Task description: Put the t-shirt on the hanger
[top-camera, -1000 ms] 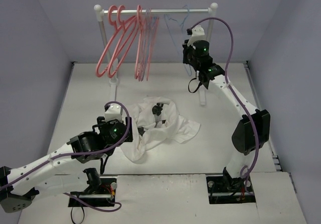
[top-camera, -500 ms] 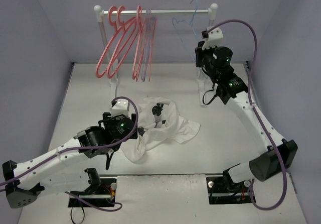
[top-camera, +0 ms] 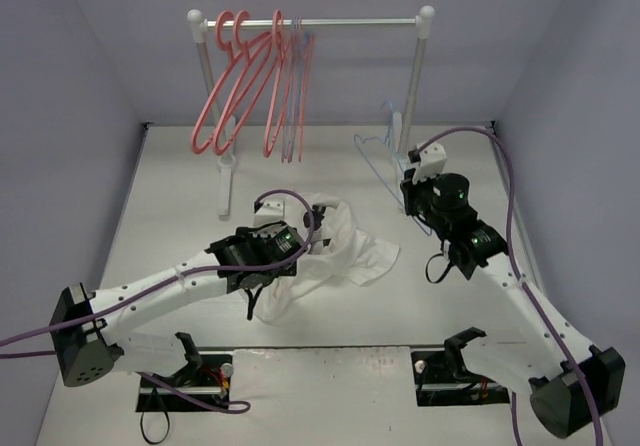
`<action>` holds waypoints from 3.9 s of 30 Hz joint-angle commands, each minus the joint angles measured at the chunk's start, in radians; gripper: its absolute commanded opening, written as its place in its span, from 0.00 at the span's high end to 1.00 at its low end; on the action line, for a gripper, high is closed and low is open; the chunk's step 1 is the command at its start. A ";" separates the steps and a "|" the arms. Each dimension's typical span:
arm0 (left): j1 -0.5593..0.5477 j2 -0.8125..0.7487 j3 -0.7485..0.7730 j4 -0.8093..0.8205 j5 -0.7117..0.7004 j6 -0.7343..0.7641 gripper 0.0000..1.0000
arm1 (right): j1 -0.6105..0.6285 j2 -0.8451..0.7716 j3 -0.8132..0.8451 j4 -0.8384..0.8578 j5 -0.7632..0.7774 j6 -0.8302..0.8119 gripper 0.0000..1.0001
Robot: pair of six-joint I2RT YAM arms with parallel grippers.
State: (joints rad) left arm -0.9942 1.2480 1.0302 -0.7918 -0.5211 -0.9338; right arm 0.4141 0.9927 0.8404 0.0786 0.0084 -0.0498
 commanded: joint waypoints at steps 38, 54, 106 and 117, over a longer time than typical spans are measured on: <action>-0.035 0.030 -0.094 0.331 0.072 0.621 0.45 | 0.010 -0.145 -0.050 -0.013 -0.023 0.082 1.00; 0.180 -0.180 -0.196 0.045 0.112 0.013 0.56 | 0.011 -0.106 -0.034 -0.014 -0.054 0.094 1.00; 0.198 0.032 -0.155 0.133 0.044 0.237 1.00 | 0.011 -0.196 -0.053 -0.019 -0.319 0.034 1.00; 0.284 -0.169 0.104 -0.022 0.020 0.579 1.00 | 0.012 -0.206 0.107 -0.185 -0.740 -0.047 1.00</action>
State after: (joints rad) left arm -0.7631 1.0994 1.0625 -0.7480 -0.4705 -0.5143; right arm 0.4205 0.8001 0.8935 -0.0928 -0.5364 -0.0521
